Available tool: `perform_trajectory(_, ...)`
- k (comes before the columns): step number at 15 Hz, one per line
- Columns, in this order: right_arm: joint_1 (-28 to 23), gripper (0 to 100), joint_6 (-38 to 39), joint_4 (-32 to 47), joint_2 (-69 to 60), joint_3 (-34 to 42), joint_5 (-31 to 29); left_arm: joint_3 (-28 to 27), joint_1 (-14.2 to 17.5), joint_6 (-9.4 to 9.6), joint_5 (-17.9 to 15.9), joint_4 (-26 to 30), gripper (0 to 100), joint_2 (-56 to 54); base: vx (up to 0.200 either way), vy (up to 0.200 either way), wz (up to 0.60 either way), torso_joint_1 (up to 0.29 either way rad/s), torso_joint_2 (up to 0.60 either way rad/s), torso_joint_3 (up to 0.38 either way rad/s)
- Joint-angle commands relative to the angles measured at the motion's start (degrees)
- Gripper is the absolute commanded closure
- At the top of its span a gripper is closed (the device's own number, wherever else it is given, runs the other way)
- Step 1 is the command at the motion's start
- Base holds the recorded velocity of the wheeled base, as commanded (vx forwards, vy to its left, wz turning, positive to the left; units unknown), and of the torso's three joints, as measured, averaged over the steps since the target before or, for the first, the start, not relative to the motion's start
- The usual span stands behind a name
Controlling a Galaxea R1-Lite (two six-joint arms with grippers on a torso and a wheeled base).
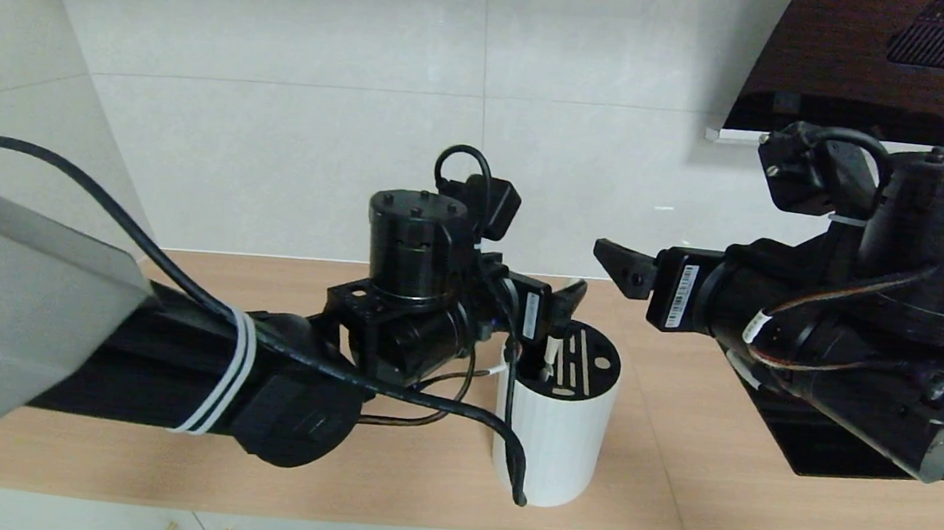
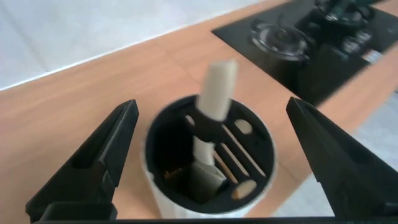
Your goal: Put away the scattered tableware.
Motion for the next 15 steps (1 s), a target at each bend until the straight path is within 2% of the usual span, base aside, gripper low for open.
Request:
perform_trajectory(1,-1.5,0,-0.1,-0.1,-3.5,0.0,0.1,4.1,0.5,0.05,1.8,-3.3,0,-9.0,0.0,0.0,0.0,0.0,0.0,0.0)
perform_trajectory(2,-2.2,0,-0.1,-0.1,-4.8,0.0,0.1,6.4,1.3,0.05,2.1,-4.3,0,-12.3,0.0,0.0,0.0,0.0,0.0,0.0)
perform_trajectory(3,-4.0,0,-0.2,0.1,-7.5,0.1,0.1,11.2,2.8,0.4,2.1,-5.7,0,-19.2,0.0,0.0,0.0,0.0,0.0,0.0)
perform_trajectory(4,-5.6,0,-0.3,0.2,-9.8,1.9,0.1,14.9,2.8,0.4,2.8,-5.7,0,-24.5,0.0,0.0,0.0,0.0,0.0,0.0)
perform_trajectory(5,-7.0,0,-1.9,0.2,-12.3,3.2,0.2,19.3,2.8,1.1,3.9,-5.5,0,-29.1,0.0,0.0,0.0,0.0,0.0,0.0)
perform_trajectory(6,-7.7,0,-3.0,0.2,-13.7,4.1,0.2,21.0,2.8,2.24,4.3,-5.4,0,-31.0,0.0,0.0,0.0,0.0,0.0,0.0)
perform_trajectory(7,-9.4,0,-7.0,0.3,-19.4,8.7,0.3,27.3,4.3,5.06,7.7,-5.3,0,-38.5,0.0,0.0,0.0,0.0,0.0,0.0)
perform_trajectory(8,-11.3,0,-9.2,0.6,-23.4,11.7,0.4,31.0,6.8,5.32,9.7,-5.3,0,-43.1,0.0,0.0,0.0,0.0,0.0,0.0)
perform_trajectory(9,-13.5,0,-9.9,0.8,-25.6,13.8,0.4,33.5,8.1,5.32,10.1,-5.3,0,-46.0,0.0,0.0,0.0,0.0,0.0,0.0)
perform_trajectory(10,-18.9,0,-10.4,0.8,-30.8,19.0,1.0,40.4,12.4,5.32,10.1,-4.2,0,-53.3,0.0,0.0,0.0,0.0,0.0,0.0)
perform_trajectory(11,-21.8,0,-10.4,0.8,-33.9,21.7,2.1,43.8,14.5,5.32,10.1,-2.8,0,-57.4,0.0,0.0,0.0,0.0,0.0,0.0)
perform_trajectory(12,-26.6,0,-10.4,0.9,-39.6,25.1,5.1,47.3,16.5,5.32,10.1,1.2,0,-64.7,0.0,0.0,0.0,0.0,0.0,0.0)
perform_trajectory(13,-28.3,0,-10.4,1.0,-42.5,26.5,6.5,48.2,17.1,5.32,10.1,4.0,0,-68.5,0.0,0.0,0.0,0.0,0.0,0.0)
perform_trajectory(14,-31.4,0,-10.5,1.6,-49.0,29.4,7.6,48.1,18.2,5.32,10.1,13.0,0,-78.1,0.0,0.0,0.0,0.0,0.0,0.0)
perform_trajectory(15,-32.2,0,-10.5,3.0,-52.0,30.0,7.6,47.5,19.6,5.23,10.1,17.3,0,-82.3,0.0,0.0,0.0,0.0,0.0,0.0)
